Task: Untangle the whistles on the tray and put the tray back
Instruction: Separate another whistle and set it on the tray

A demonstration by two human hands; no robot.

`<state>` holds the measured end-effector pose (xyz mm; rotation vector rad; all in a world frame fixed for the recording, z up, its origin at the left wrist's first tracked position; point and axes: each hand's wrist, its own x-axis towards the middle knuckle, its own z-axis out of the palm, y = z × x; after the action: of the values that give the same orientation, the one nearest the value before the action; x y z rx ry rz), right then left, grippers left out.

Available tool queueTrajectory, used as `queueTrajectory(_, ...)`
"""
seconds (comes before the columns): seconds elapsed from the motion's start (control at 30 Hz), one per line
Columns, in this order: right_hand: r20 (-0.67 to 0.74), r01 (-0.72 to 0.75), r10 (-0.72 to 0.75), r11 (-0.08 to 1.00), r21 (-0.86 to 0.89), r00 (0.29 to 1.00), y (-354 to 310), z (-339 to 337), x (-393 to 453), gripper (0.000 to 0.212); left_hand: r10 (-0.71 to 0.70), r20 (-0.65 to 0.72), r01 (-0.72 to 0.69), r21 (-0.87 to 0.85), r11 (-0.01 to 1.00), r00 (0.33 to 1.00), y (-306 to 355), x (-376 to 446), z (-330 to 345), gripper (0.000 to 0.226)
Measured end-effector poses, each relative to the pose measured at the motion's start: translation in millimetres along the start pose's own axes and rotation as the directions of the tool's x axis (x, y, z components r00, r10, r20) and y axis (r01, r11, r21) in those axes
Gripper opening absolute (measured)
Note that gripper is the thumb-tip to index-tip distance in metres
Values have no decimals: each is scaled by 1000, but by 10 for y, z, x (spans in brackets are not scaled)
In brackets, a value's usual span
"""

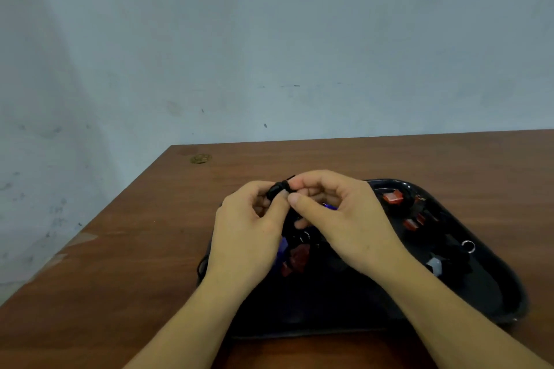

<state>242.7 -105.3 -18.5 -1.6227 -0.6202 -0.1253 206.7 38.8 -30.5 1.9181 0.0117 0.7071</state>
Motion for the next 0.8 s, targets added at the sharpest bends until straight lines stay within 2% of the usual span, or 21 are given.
queueTrajectory(0.1,-14,-46,47,998,37,999,-3,-16,2,12,-4,4,4,-14,1000,1000,4,-12,18,9)
queueTrajectory(0.27,-79,-3,-8,991,-135,997,-22,-30,-18,13,14,4,-14,4,1000,1000,65,-50,24,6)
queueTrajectory(0.47,-143,-59,40,989,-137,989,-42,-22,-21,10,45,-13,-45,35,998,999,98,-58,27,10)
queueTrajectory(0.53,-158,-125,116,991,-51,981,-53,-20,-5,10,69,-5,-69,72,995,998,120,-76,28,11)
queueTrajectory(0.63,-131,-255,281,949,186,951,-59,-39,30,22,94,16,-95,112,989,995,157,-96,36,11)
queueTrajectory(0.7,-28,-321,349,888,329,937,-58,-61,38,28,96,27,-99,118,988,995,168,-100,41,10)
queueTrajectory(0.8,117,-388,380,788,479,917,-69,-98,28,24,104,38,-109,139,984,994,173,-113,38,8)
